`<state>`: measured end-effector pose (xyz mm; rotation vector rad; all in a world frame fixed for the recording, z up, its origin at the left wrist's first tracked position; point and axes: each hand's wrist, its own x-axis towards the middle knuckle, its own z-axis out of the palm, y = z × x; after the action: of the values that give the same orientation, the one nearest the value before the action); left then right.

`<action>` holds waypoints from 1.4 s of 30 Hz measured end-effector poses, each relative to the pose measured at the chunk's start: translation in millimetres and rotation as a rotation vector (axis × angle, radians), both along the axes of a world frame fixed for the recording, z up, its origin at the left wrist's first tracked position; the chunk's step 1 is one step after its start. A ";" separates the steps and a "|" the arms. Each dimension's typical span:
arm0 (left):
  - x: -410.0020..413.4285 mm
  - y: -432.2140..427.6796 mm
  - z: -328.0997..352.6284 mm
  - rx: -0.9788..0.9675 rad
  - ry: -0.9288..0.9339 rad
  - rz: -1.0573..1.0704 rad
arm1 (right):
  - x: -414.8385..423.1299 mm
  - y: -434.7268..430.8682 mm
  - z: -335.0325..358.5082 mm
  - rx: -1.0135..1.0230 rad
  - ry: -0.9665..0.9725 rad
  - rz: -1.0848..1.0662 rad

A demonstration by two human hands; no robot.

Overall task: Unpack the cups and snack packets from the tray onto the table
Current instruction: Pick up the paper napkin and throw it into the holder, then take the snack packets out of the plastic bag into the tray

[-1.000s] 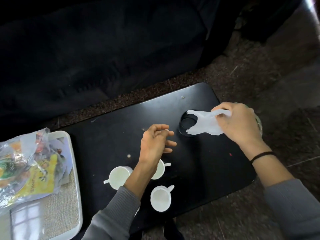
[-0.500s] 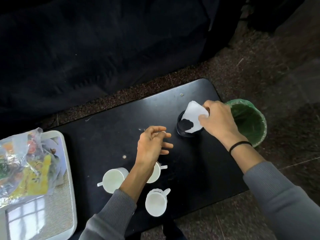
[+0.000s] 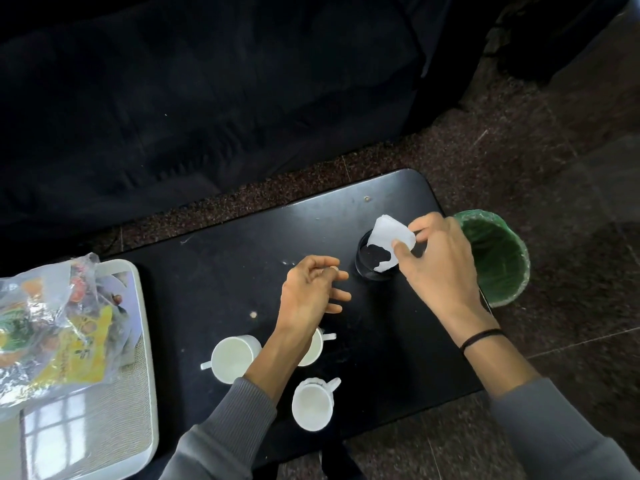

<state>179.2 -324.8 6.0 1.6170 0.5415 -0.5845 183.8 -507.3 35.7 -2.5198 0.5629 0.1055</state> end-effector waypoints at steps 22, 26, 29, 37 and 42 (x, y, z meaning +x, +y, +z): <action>-56.2 164.5 11.4 0.009 -0.045 0.171 | -50.2 203.2 1.5 0.054 0.033 0.442; -70.0 216.2 8.3 0.012 -0.016 0.243 | -52.4 259.3 -3.9 0.084 0.066 0.507; -78.8 255.4 9.2 0.026 0.000 0.269 | -53.8 298.1 -4.1 0.081 0.076 0.572; -90.7 373.4 7.4 0.191 -0.031 0.297 | -44.7 407.8 -8.9 0.108 0.118 0.714; -99.1 436.4 -2.2 0.567 -0.096 0.246 | -40.9 470.4 -19.9 0.140 0.167 0.756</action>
<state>80.0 111.6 3.8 2.0543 0.8732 -0.1692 142.9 -36.9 15.8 -2.4615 -0.3533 0.6103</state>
